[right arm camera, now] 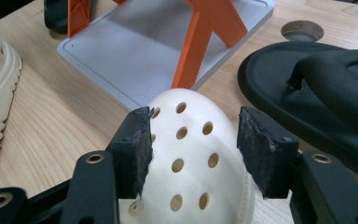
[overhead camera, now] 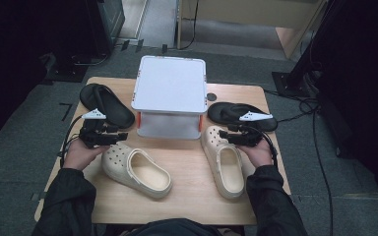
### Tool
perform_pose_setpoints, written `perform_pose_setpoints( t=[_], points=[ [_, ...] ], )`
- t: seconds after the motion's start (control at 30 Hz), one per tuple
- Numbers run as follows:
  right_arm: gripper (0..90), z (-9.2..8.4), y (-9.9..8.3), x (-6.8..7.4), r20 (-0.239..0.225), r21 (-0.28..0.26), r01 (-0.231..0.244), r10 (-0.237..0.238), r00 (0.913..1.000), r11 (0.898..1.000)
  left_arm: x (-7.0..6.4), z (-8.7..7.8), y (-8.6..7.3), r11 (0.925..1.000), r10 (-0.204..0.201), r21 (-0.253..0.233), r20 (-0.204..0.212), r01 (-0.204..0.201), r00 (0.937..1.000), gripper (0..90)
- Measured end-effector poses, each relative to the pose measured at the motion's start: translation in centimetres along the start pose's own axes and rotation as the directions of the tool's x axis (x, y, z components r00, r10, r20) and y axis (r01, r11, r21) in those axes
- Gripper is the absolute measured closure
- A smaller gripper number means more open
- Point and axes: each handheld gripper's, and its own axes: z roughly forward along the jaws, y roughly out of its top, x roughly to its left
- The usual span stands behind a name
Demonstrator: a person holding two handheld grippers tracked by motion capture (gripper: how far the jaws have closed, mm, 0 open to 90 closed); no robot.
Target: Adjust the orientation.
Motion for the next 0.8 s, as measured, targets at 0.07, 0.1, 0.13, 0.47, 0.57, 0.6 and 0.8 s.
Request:
perform_pose_setpoints(
  t=[0.07, 0.1, 0.13, 0.47, 0.57, 0.6, 0.8],
  points=[
    [45.8, 0.0, 0.1, 0.1, -0.001, 0.004, 0.001, -0.001, 1.0, 1.0, 0.0, 0.0, 0.0, 1.0, -0.005, 0.0, -0.002, 0.005, 1.0, 39.5],
    [45.8, 0.0, 0.1, 0.1, 0.001, 0.002, 0.001, -0.001, 1.0, 1.0, 0.1, 0.0, 0.0, 1.0, -0.005, 0.001, -0.003, 0.005, 1.0, 39.6],
    [45.8, -0.1, 0.2, 0.2, -0.001, 0.002, 0.0, 0.0, 1.0, 1.0, 0.1, 0.0, 0.0, 1.0, -0.009, -0.003, -0.001, 0.009, 1.0, 39.6],
    [45.9, -1.1, 1.6, 2.1, -0.015, -0.045, 0.036, -0.036, 0.9992, 0.998, 0.0, -0.7, -0.1, 0.9999, -0.011, -0.013, -0.013, 0.011, 0.9998, 41.5],
    [47.0, -1.0, 2.1, 2.8, -0.031, -0.048, 0.05, -0.052, 0.9982, 0.998, -0.1, -1.2, -0.3, 0.9994, -0.025, -0.023, -0.016, 0.025, 0.9996, 43.3],
    [47.2, -1.0, 2.2, 3.1, -0.034, -0.045, 0.047, -0.048, 0.9983, 0.998, -0.2, -1.5, -0.4, 0.9993, -0.027, -0.024, -0.018, 0.027, 0.9995, 43.8],
    [49.0, -0.8, 3.2, 4.8, -0.067, -0.045, 0.067, -0.07, 0.9953, 0.997, -0.2, -2.2, -1.2, 0.9991, -0.039, -0.018, -0.037, 0.039, 0.9986, 46.2]
  ],
)
